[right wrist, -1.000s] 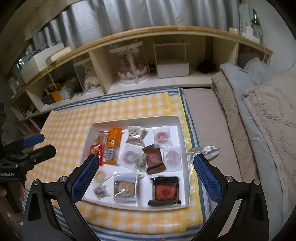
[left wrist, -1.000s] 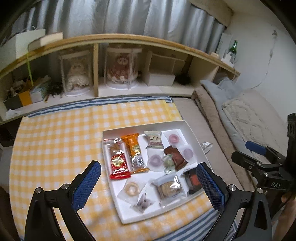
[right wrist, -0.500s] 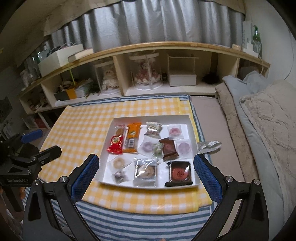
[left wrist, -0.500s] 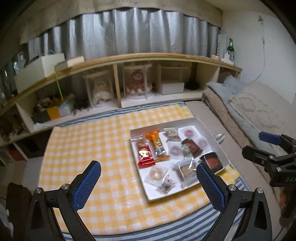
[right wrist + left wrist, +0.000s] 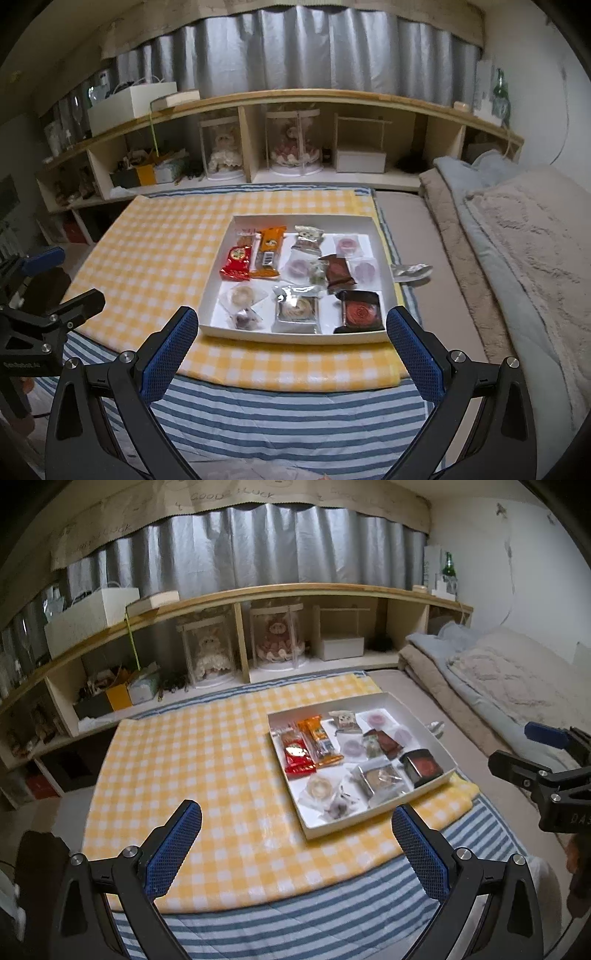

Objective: Organize snacks

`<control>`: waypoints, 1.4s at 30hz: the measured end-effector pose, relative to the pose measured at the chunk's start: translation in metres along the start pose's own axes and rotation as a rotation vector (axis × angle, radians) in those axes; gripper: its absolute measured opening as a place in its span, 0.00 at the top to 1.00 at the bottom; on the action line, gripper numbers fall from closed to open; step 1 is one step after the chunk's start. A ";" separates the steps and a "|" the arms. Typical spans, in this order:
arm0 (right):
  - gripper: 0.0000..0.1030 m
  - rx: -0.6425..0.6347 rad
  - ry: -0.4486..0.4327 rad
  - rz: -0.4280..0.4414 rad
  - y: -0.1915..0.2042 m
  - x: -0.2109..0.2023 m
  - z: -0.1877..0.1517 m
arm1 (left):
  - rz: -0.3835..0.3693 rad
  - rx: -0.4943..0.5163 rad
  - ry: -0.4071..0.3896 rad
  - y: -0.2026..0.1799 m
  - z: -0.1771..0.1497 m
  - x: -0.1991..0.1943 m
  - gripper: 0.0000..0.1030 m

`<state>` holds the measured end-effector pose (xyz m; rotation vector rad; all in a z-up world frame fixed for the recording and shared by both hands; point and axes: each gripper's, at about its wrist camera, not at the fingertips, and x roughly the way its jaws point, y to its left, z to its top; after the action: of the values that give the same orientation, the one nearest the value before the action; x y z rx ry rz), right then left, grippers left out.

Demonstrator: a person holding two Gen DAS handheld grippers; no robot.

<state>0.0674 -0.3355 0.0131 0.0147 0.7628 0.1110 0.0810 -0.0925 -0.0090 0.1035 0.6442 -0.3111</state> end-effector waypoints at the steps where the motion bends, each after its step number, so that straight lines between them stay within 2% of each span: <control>1: 0.00 -0.001 -0.006 -0.007 0.001 -0.002 -0.004 | -0.005 -0.011 -0.002 0.003 -0.002 0.000 0.00; 7: 0.00 0.003 -0.035 -0.017 0.003 -0.009 -0.021 | -0.018 -0.074 -0.008 0.022 -0.021 0.000 0.00; 15: 0.00 -0.023 -0.073 -0.054 0.007 -0.014 -0.036 | -0.023 -0.087 -0.028 0.026 -0.034 0.000 0.00; 24: 0.00 -0.045 -0.080 -0.093 0.015 -0.012 -0.041 | -0.028 -0.103 -0.040 0.028 -0.037 -0.003 0.00; 42: 0.00 -0.017 -0.087 -0.082 0.009 -0.014 -0.043 | -0.017 -0.099 -0.052 0.026 -0.040 -0.005 0.00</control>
<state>0.0263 -0.3289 -0.0079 -0.0275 0.6747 0.0382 0.0621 -0.0586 -0.0380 -0.0054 0.6077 -0.2971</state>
